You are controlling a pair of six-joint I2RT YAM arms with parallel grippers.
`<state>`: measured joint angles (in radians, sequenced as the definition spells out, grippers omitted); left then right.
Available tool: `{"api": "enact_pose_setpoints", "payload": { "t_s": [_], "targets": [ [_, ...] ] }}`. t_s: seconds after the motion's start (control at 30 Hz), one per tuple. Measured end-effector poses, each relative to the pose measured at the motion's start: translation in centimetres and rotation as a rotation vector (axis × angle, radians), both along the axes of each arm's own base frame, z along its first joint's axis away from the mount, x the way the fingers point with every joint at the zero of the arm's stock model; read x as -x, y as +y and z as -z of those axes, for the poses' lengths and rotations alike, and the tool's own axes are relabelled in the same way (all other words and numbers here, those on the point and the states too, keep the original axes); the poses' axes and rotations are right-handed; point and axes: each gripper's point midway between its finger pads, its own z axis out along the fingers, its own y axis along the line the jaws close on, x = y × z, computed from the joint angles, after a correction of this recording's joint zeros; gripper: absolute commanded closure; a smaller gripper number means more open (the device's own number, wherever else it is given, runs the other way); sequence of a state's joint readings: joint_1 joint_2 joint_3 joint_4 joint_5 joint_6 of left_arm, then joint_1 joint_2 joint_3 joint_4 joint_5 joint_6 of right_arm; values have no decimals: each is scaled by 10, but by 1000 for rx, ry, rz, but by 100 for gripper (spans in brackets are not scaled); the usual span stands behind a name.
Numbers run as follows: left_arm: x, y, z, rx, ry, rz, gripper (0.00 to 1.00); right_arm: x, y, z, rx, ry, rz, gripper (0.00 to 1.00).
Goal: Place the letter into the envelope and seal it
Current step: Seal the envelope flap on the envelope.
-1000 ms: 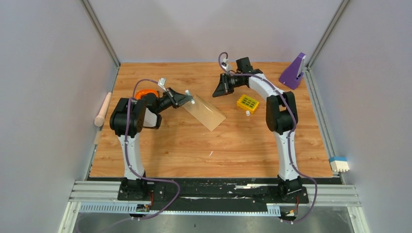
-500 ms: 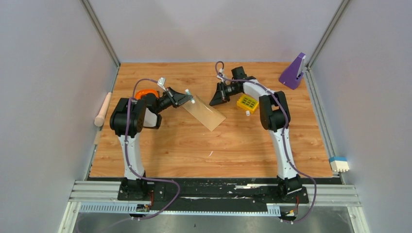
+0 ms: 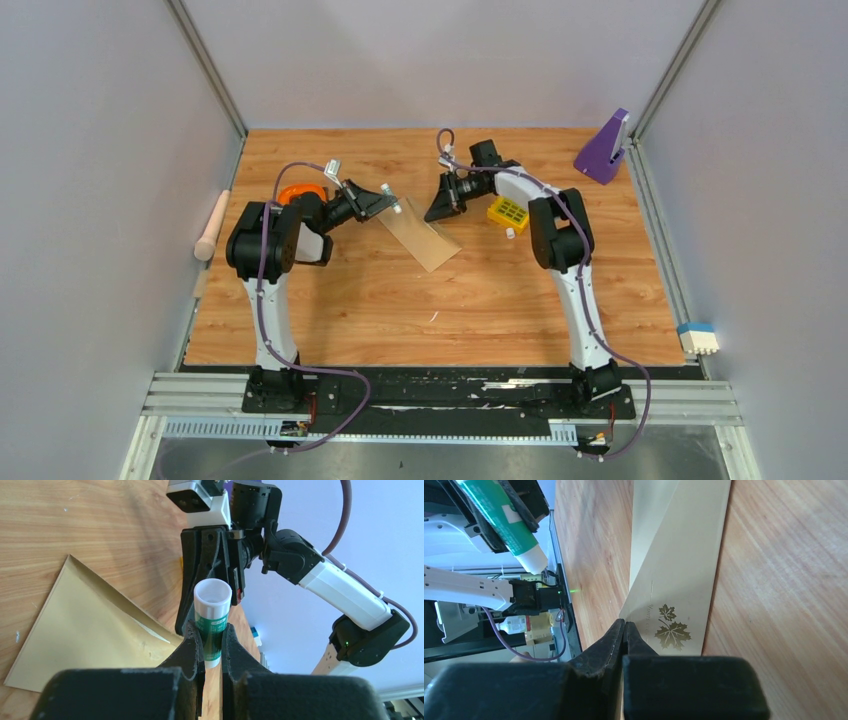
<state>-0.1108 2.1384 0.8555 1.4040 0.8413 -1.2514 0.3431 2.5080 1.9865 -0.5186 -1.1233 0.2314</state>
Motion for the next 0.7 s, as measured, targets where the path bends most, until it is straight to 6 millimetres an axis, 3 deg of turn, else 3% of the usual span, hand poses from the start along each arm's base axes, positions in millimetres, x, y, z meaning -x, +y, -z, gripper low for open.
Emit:
{"api": "enact_pose_setpoints", "payload": {
  "t_s": [0.7],
  "targets": [
    [1, -1, -1, 1, -5, 7, 100, 31, 24, 39, 139, 6, -56, 94]
  ]
}}
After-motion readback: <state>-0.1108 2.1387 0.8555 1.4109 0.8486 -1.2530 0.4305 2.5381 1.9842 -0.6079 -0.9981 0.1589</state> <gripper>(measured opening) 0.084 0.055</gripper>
